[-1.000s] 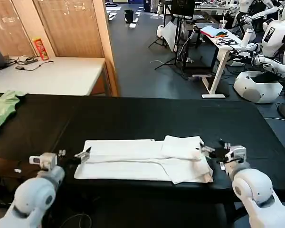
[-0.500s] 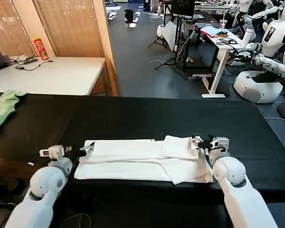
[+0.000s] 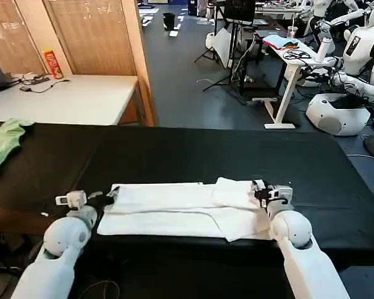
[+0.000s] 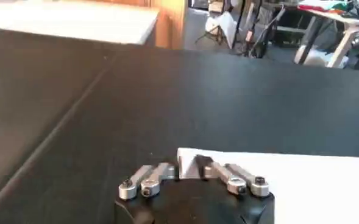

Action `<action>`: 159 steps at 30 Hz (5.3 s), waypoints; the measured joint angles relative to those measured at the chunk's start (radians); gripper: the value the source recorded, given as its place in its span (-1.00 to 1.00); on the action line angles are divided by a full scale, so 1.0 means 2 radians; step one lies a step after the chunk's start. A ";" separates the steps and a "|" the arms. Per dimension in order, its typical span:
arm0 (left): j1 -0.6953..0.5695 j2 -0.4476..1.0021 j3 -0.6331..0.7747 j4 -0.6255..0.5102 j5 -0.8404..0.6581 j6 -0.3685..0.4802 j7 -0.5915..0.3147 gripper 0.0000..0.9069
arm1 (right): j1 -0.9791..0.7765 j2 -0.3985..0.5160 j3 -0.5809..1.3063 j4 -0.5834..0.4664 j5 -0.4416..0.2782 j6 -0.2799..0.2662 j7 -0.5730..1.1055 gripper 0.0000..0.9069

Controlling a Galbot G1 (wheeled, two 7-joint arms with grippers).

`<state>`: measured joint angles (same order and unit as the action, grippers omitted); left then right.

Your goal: Fold and organize the clothes.

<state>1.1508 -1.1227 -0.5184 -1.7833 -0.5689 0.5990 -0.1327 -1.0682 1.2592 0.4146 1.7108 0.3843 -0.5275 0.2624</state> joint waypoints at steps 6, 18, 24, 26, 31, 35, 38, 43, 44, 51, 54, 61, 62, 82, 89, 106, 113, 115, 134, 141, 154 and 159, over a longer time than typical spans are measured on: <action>-0.008 -0.011 0.009 0.009 0.058 -0.025 0.007 -1.00 | -0.014 0.013 0.009 0.014 -0.014 0.004 0.003 -0.83; -0.010 -0.003 0.003 -0.001 0.069 -0.028 0.019 0.94 | -0.046 -0.016 0.032 0.079 -0.007 -0.002 -0.040 0.94; 0.001 0.003 -0.013 -0.019 0.046 -0.017 0.011 0.94 | -0.085 -0.026 0.054 0.146 0.003 -0.006 -0.047 0.94; 0.008 0.003 -0.020 -0.027 0.036 -0.013 0.010 0.94 | -0.098 -0.026 0.061 0.164 0.005 -0.005 -0.049 0.94; 0.045 -0.008 -0.034 -0.063 0.022 -0.016 0.012 0.94 | -0.123 -0.026 0.071 0.190 0.007 -0.001 -0.051 0.94; 0.082 -0.024 -0.035 -0.085 0.053 -0.028 0.020 0.83 | -0.132 -0.024 0.073 0.201 0.006 0.000 -0.051 0.94; 0.099 -0.035 -0.035 -0.087 0.070 -0.037 0.024 0.59 | -0.138 -0.024 0.075 0.211 0.006 0.002 -0.051 0.94; 0.105 -0.046 -0.036 -0.078 0.081 -0.048 0.025 0.33 | -0.146 -0.026 0.079 0.224 0.004 0.006 -0.051 0.94; 0.106 -0.048 -0.036 -0.076 0.083 -0.049 0.025 0.33 | -0.147 -0.026 0.079 0.224 0.004 0.006 -0.051 0.94; 0.114 -0.059 -0.032 -0.069 0.110 -0.060 0.028 0.31 | -0.146 -0.026 0.074 0.230 0.003 0.007 -0.052 0.94; 0.115 -0.064 -0.032 -0.064 0.111 -0.061 0.028 0.31 | -0.145 -0.026 0.073 0.231 0.003 0.007 -0.053 0.94; 0.115 -0.069 -0.027 -0.062 0.121 -0.060 0.033 -0.61 | -0.144 -0.025 0.073 0.231 0.002 0.007 -0.055 0.94; 0.115 -0.068 -0.026 -0.062 0.127 -0.061 0.035 -0.70 | -0.143 -0.025 0.073 0.231 0.001 0.007 -0.055 0.94; 0.125 0.038 -0.068 -0.024 0.240 -0.122 0.053 -1.00 | -0.146 -0.016 0.070 0.228 -0.009 0.010 -0.056 0.94; 0.130 0.062 -0.067 -0.048 0.235 -0.103 0.037 -1.00 | -0.153 -0.007 0.069 0.224 -0.022 0.013 -0.059 0.94; 0.095 -0.085 0.121 -0.146 0.159 -0.055 -0.001 -1.00 | -0.184 0.017 0.087 0.215 -0.054 0.033 -0.070 0.94; 0.064 -0.120 0.178 -0.133 0.108 -0.070 0.013 -1.00 | -0.194 0.024 0.080 0.218 -0.067 0.040 -0.078 0.94; 0.057 -0.124 0.186 -0.128 0.100 -0.070 0.013 -1.00 | -0.196 0.024 0.077 0.218 -0.070 0.040 -0.079 0.94; 0.029 -0.147 0.234 -0.089 0.067 -0.084 0.027 -0.29 | -0.201 0.020 0.075 0.215 -0.072 0.049 -0.084 0.94; 0.026 -0.159 0.243 -0.067 0.072 -0.088 0.026 0.94 | -0.198 0.015 0.069 0.214 -0.072 0.054 -0.087 0.94; 0.010 -0.169 0.218 -0.071 0.124 -0.126 0.035 0.94 | -0.158 -0.010 0.019 0.193 -0.072 0.055 -0.107 0.94; 0.015 -0.114 0.171 -0.094 0.139 -0.138 0.035 0.94 | -0.119 -0.015 -0.037 0.169 -0.088 0.053 -0.117 0.94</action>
<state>1.1812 -1.3515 -0.1765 -1.9723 -0.2910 0.3240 -0.0632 -1.3067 1.2296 0.3411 2.0497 0.2090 -0.4211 0.0288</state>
